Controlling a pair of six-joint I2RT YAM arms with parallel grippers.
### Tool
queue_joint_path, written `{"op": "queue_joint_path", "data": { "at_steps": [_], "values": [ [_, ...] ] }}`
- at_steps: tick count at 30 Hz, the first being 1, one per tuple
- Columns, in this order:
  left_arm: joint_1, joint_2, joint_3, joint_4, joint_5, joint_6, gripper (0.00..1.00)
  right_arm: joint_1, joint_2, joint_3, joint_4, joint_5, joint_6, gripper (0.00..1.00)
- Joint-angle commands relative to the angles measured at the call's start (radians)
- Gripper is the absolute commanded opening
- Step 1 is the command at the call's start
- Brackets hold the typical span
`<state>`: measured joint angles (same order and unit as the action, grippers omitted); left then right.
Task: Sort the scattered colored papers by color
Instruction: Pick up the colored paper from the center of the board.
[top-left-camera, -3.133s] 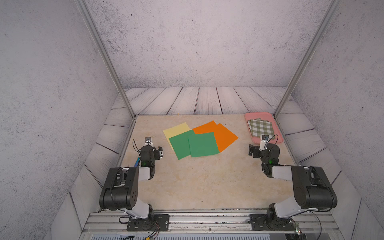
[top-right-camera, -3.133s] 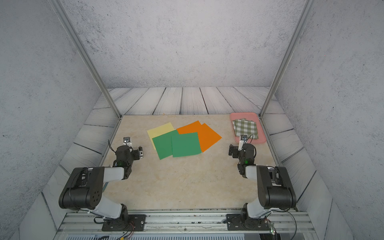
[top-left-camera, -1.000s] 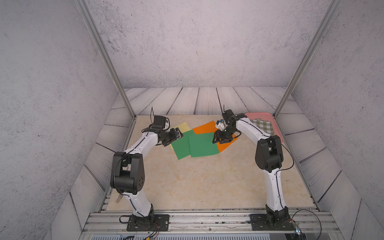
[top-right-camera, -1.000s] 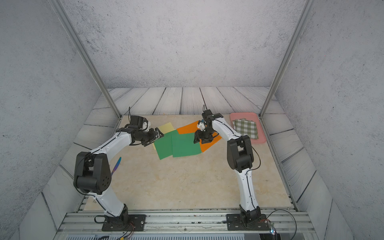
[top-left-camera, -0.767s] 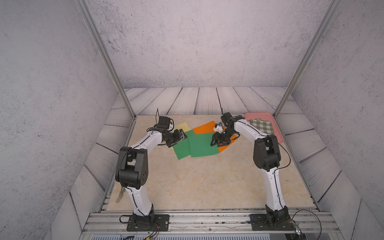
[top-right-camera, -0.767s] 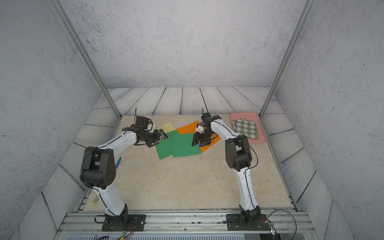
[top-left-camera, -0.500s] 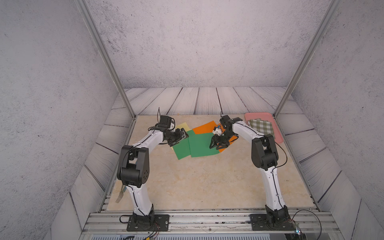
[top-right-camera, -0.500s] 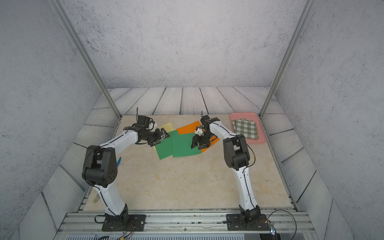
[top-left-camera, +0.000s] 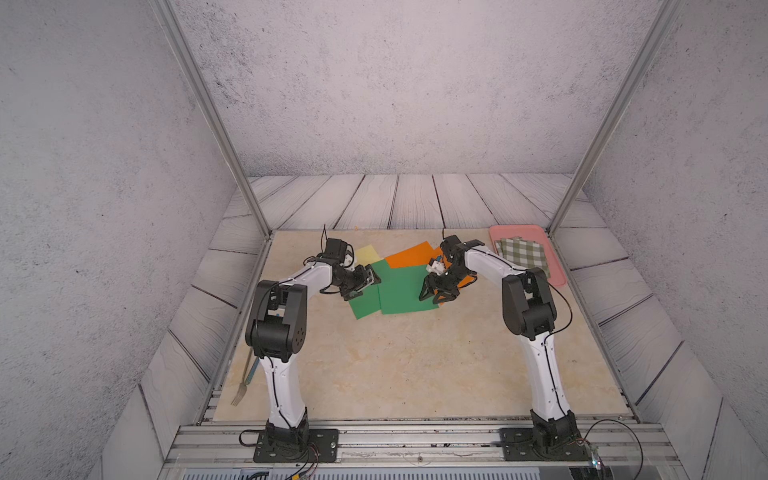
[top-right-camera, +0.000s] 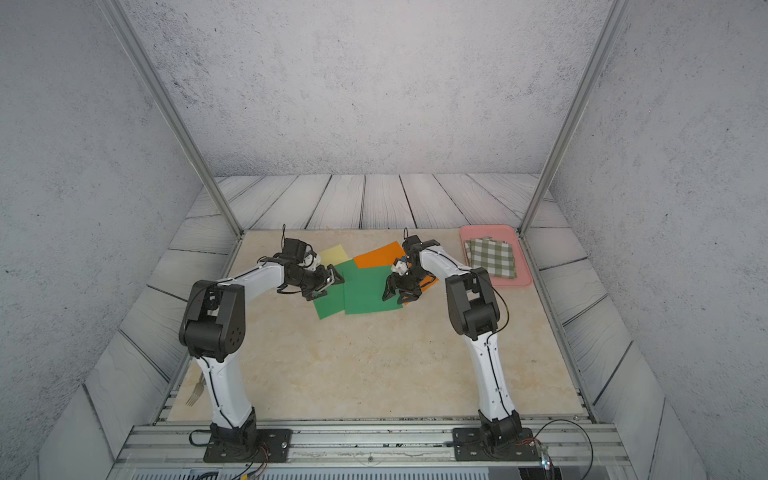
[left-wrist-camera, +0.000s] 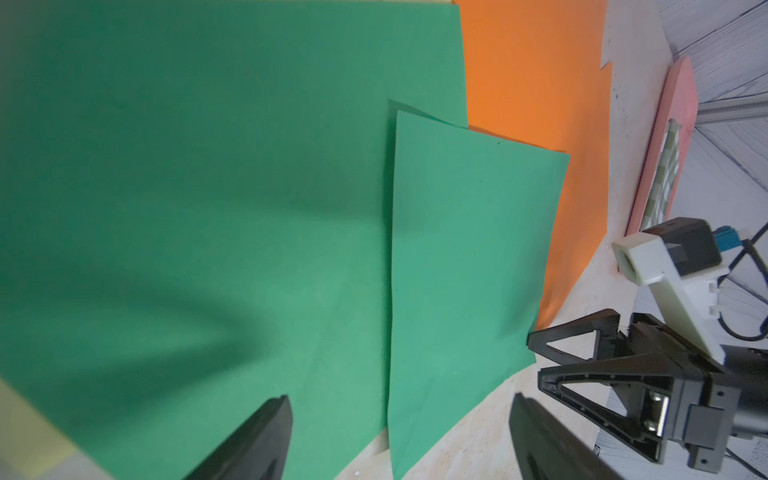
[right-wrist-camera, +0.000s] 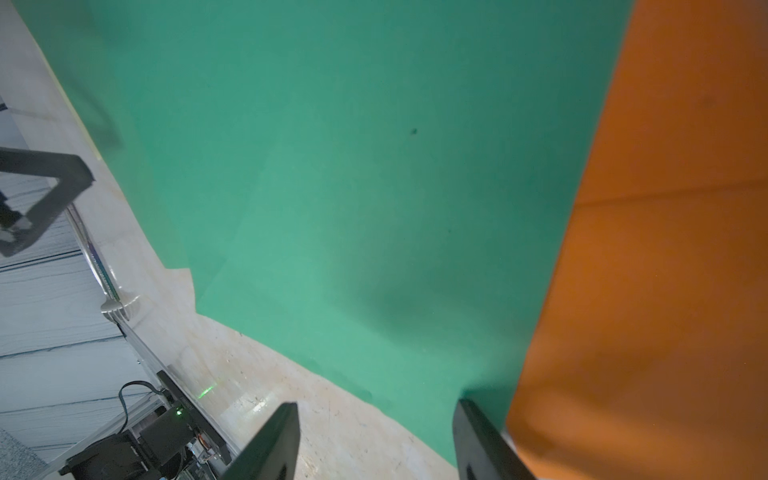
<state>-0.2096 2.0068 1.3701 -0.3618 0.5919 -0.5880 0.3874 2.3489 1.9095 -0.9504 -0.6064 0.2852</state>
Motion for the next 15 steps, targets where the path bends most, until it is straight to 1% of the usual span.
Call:
{"op": "queue_joint_path", "data": {
  "at_steps": [1,10,15],
  "values": [
    [-0.018,0.026,0.042,0.016,0.038,0.017,0.89,0.003,0.070,-0.033,-0.002,0.018,0.012,0.63],
    [-0.046,0.114,0.112,0.001,0.057,0.030,0.89,0.004,0.081,-0.037,-0.017,0.025,0.002,0.63],
    [-0.053,0.140,0.121,-0.012,0.051,0.040,0.90,0.004,0.086,-0.031,-0.021,0.023,-0.001,0.64]
  ]
}}
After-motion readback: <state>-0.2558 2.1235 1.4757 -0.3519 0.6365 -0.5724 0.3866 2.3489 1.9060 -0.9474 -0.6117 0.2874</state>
